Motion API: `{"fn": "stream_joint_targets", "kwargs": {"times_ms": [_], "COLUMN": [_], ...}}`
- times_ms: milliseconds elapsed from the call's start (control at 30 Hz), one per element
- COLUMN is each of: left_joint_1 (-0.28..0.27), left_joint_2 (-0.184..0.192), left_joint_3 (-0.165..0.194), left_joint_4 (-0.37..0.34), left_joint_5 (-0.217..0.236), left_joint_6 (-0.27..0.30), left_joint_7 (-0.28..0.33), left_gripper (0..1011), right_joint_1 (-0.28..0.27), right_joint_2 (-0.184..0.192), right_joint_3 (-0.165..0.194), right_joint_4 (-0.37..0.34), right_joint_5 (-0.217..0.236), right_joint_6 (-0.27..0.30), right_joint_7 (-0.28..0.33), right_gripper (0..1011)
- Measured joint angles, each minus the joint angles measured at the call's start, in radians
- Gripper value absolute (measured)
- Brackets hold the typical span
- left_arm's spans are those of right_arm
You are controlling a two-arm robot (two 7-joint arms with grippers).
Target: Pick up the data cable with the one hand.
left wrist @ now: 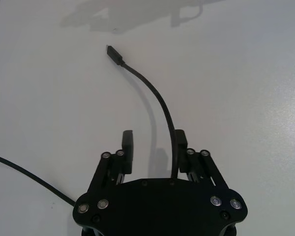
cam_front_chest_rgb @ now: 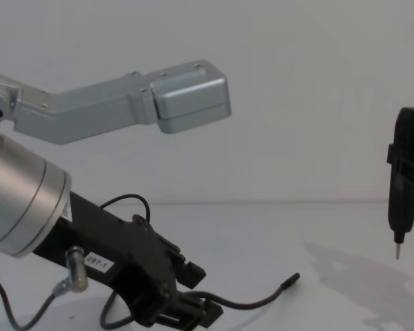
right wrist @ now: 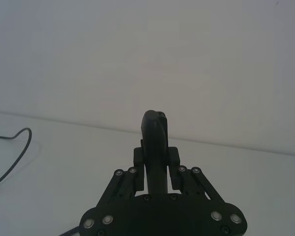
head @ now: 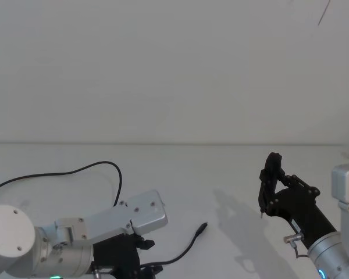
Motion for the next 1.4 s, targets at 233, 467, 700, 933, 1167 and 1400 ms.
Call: {"fn": "stream_joint_targets", "kwargs": {"times_ms": [233,467,700,933,1167,1400], "left_joint_1": [0.001,0.002,0.002,0.003,0.005,0.003], "left_joint_2": [-0.002,-0.003,-0.003,-0.004,-0.005,0.002], "left_joint_3": [-0.001,-0.001,-0.001,-0.001,-0.010,-0.025], "left_joint_4": [0.002,0.003,0.003,0.004,0.011,0.020], "left_joint_5": [0.001,0.002,0.003,0.003,0.006,0.008], "left_joint_6": [0.001,0.001,0.001,0.001,-0.024,-0.113], "left_joint_7": [0.003,0.004,0.005,0.005,0.006,-0.008], "left_gripper": [323,96,0,0,0,0], "right_joint_1": [0.000,0.000,0.000,0.000,-0.002,-0.006], "right_joint_2": [0.000,0.000,0.000,0.000,-0.001,-0.007], "right_joint_3": [0.000,0.000,0.000,0.000,0.007,0.036], "right_joint_4": [0.000,0.000,0.000,0.000,-0.006,-0.035], "right_joint_5": [0.000,0.000,0.000,0.000,0.011,0.070], "right_joint_6": [0.000,0.000,0.000,0.000,0.005,0.040], "right_joint_7": [0.000,0.000,0.000,0.000,0.007,0.033], "right_gripper": [284,284,284,284,284,284]}}
